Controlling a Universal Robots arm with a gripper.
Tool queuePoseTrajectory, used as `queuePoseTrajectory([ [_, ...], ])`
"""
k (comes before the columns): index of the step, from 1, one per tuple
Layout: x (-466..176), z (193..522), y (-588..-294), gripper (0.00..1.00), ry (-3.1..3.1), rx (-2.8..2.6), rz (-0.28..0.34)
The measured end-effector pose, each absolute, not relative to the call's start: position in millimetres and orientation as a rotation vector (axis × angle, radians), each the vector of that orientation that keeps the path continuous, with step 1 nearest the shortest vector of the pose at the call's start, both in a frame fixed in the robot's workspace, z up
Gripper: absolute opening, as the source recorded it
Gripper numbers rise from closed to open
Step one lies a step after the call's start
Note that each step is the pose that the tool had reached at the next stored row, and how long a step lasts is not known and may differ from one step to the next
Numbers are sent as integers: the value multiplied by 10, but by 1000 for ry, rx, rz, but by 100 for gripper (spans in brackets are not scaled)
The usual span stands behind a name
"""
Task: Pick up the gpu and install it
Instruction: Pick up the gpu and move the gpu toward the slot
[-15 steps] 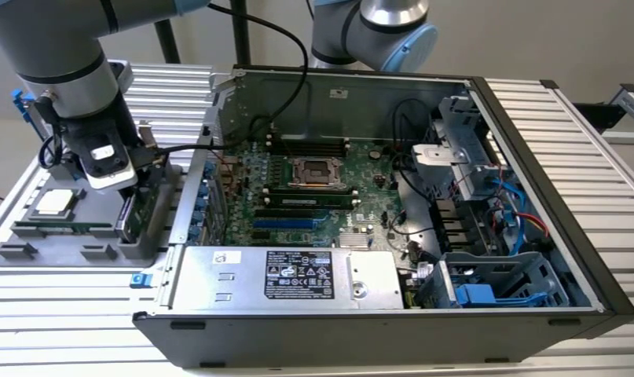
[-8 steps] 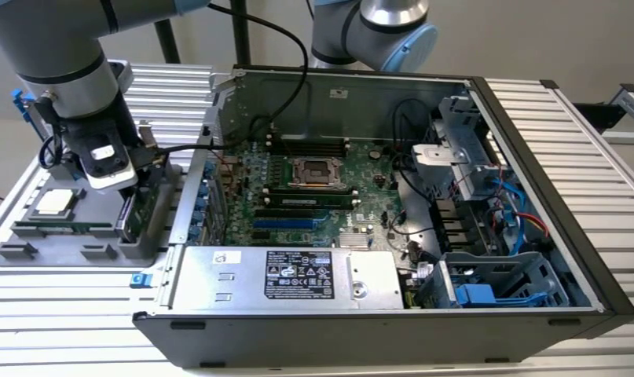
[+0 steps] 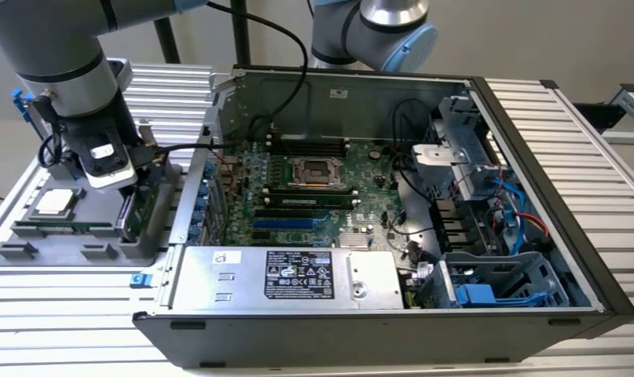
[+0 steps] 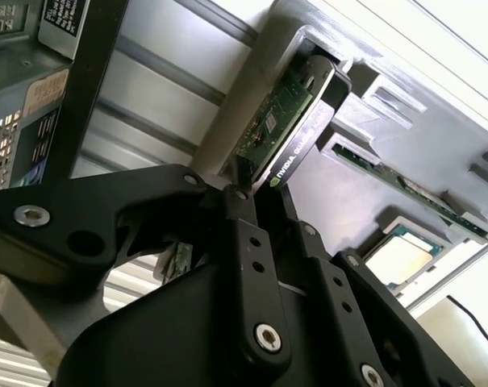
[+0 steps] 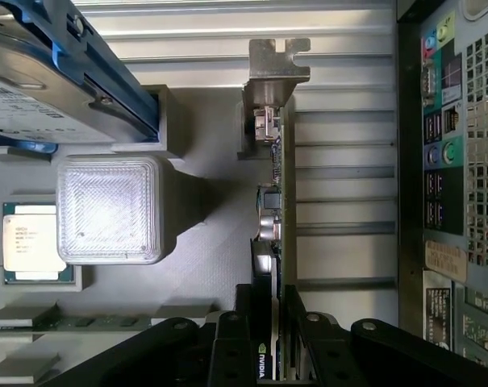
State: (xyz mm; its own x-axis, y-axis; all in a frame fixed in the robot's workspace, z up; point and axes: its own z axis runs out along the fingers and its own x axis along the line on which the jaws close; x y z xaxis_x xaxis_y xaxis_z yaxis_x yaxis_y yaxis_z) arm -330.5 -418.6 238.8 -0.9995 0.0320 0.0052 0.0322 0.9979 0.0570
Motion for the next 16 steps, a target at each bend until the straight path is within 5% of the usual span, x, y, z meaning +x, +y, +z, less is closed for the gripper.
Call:
queuePoseTrajectory([
  [16, -3305, 2622, -4186, 0, -3135, -16, -89],
])
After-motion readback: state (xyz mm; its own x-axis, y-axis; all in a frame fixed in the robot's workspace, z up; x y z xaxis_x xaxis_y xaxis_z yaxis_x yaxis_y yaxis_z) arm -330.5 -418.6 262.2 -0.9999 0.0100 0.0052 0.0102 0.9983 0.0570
